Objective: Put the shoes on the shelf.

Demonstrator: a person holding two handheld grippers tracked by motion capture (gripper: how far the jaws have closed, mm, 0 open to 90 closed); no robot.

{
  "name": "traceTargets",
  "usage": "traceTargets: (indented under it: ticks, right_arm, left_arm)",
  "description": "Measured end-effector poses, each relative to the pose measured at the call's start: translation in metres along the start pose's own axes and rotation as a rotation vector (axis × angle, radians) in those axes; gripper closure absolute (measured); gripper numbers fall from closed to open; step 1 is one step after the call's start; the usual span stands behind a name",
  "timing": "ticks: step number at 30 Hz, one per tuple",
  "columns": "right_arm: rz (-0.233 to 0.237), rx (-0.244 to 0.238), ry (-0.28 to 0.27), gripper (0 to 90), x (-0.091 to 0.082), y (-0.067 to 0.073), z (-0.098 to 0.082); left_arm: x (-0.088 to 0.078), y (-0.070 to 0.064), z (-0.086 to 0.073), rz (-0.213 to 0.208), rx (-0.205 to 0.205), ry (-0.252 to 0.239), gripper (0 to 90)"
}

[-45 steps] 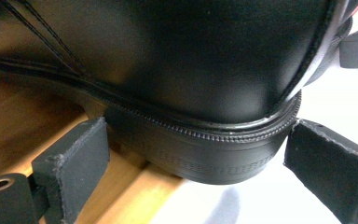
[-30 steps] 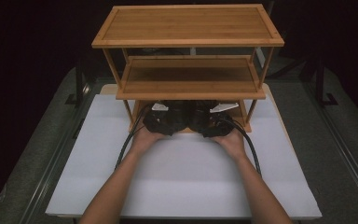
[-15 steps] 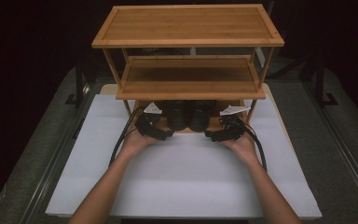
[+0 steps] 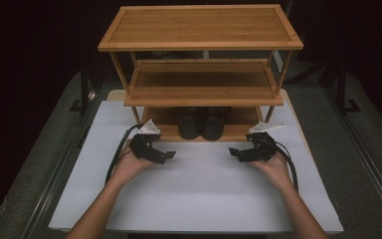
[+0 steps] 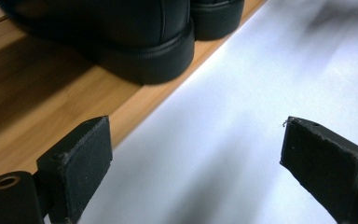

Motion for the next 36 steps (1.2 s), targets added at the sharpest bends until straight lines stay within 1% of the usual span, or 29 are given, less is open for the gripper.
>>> traceTargets:
  ticks: [2, 7, 10, 11, 15, 18, 26, 28, 30, 32, 35, 36]
  right_arm:
    - [-0.001, 0.002, 0.008, 9.9, -0.006, 0.002, -0.007]
    - [-0.013, -0.004, 0.025, 8.9, -0.021, 0.006, -0.022]
    - [-0.016, -0.001, 0.033, 8.9, -0.031, 0.011, -0.031]
    - [-0.017, -0.004, 0.035, 9.0, -0.034, 0.012, -0.035]
    - [-0.022, 0.006, 0.048, 9.0, -0.046, 0.016, -0.051]
    - [-0.031, 0.008, 0.056, 9.0, -0.055, 0.019, -0.062]
    - [-0.069, 0.02, 0.08, 9.0, -0.077, 0.02, -0.088]
    - [-0.08, 0.017, 0.089, 8.9, -0.081, 0.019, -0.094]
    - [-0.093, 0.019, 0.097, 8.9, -0.085, 0.018, -0.1]
    - [-0.105, 0.023, 0.105, 8.9, -0.089, 0.017, -0.104]
    - [-0.126, 0.025, 0.115, 9.0, -0.094, 0.015, -0.11]
    - [-0.133, 0.022, 0.123, 8.9, -0.095, 0.015, -0.112]
  left_arm:
    - [-0.008, -0.001, -0.007, 0.008, 0.005, -0.003, 8.3]
    - [-0.027, -0.002, -0.026, 0.02, -0.001, -0.01, 8.3]
    - [-0.038, -0.002, -0.039, 0.038, -0.004, -0.006, 8.3]
    - [-0.041, -0.002, -0.044, 0.041, -0.013, -0.007, 8.3]
    - [-0.054, -0.001, -0.065, 0.061, -0.024, 0.006, 8.3]
    - [-0.063, 0.001, -0.078, 0.072, -0.046, 0.009, 8.3]
    - [-0.079, 0.004, -0.107, 0.122, -0.063, 0.043, 8.2]
    - [-0.084, 0.005, -0.112, 0.126, -0.072, 0.037, 8.2]
    - [-0.088, 0.005, -0.117, 0.139, -0.077, 0.04, 8.2]
    - [-0.092, 0.006, -0.122, 0.141, -0.082, 0.043, 8.2]
    - [-0.096, 0.007, -0.129, 0.148, -0.093, 0.038, 8.2]
    - [-0.096, 0.007, -0.132, 0.153, -0.094, 0.044, 8.2]
Point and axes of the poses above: each handheld gripper's, and its own axes: x roughly forward along the jaws, z roughly out of its top, y roughly to its left, the point moved 2 cm from there along x, roughly forward along the jaws, and after that the axes turned 10 degrees about -x, right-handed, at the moved point
